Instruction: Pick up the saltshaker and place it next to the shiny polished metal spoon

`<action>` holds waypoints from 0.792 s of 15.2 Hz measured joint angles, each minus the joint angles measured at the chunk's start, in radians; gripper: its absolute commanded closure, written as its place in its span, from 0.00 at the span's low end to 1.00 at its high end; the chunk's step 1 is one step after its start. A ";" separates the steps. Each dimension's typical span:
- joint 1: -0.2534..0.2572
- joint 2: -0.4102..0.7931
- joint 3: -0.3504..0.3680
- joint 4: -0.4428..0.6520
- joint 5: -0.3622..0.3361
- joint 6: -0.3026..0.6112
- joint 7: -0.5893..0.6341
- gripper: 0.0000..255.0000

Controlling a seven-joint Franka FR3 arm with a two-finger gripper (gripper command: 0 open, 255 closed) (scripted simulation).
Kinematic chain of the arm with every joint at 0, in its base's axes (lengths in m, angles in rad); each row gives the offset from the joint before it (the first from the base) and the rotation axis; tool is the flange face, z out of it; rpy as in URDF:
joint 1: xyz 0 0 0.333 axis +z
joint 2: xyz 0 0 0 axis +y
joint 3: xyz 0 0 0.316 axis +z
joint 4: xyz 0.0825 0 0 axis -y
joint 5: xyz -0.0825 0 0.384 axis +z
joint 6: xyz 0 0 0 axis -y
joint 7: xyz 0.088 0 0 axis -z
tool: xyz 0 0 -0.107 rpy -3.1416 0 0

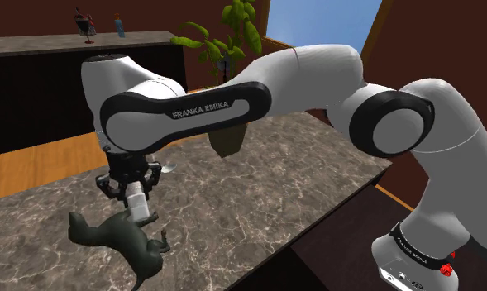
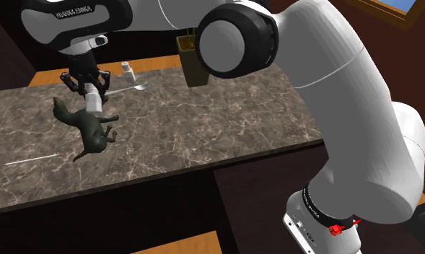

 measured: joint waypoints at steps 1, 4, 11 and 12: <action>0.000 0.004 -0.001 -0.002 -0.001 0.006 0.000 1.00; 0.000 0.016 -0.003 -0.024 -0.003 0.040 0.000 1.00; -0.006 0.041 -0.010 -0.062 -0.010 0.112 -0.002 1.00; -0.006 0.045 -0.011 -0.060 -0.011 0.115 -0.002 1.00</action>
